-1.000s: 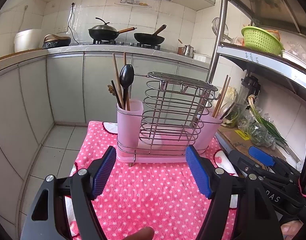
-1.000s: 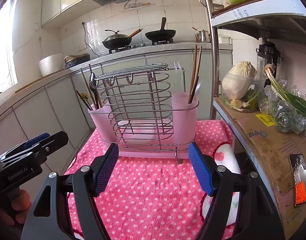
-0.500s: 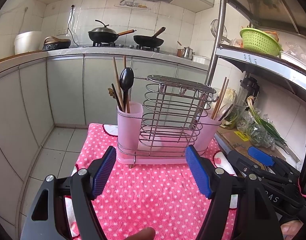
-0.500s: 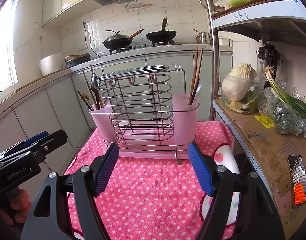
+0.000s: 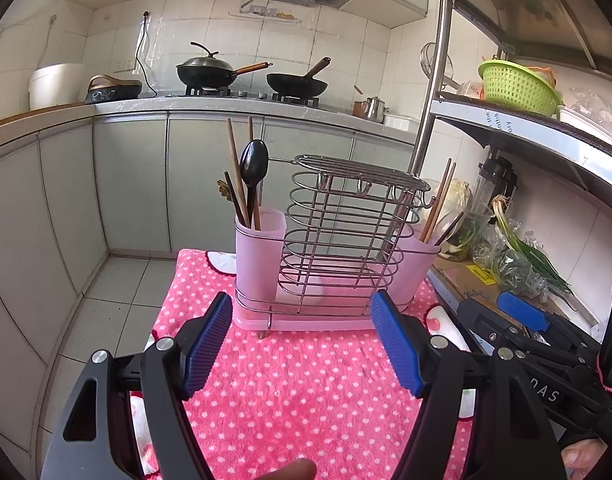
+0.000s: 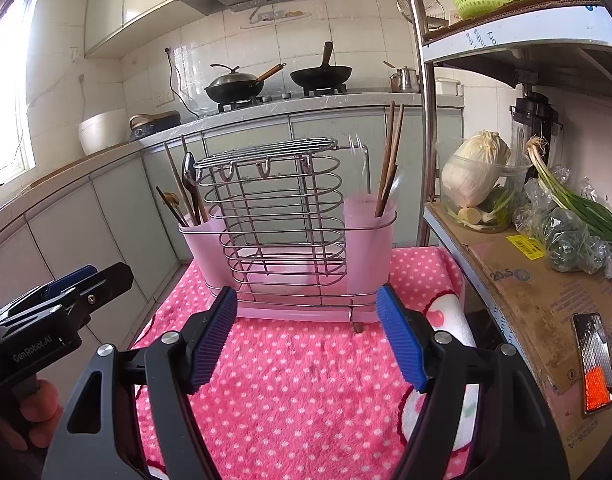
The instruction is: Organize utensils
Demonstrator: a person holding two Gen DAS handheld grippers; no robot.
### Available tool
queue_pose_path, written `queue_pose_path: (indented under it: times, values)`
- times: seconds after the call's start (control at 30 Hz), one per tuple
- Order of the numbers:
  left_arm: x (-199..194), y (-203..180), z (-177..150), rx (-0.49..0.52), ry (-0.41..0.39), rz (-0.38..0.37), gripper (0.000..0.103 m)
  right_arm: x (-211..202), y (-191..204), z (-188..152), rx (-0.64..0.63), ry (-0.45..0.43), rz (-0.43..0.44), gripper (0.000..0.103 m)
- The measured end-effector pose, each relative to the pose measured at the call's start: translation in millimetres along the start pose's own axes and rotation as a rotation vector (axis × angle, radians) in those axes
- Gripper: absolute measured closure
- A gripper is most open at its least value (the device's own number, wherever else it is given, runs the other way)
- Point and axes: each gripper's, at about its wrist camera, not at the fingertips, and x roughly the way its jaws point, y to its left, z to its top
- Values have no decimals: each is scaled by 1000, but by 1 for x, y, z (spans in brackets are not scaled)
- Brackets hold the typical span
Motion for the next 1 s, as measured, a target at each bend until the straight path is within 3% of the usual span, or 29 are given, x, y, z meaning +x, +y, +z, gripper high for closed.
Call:
queue_pose_path:
  times: [1.0]
  values:
    - [-2,1,0,4,-1,-3,33,3,3,1,-20,11,-8,30]
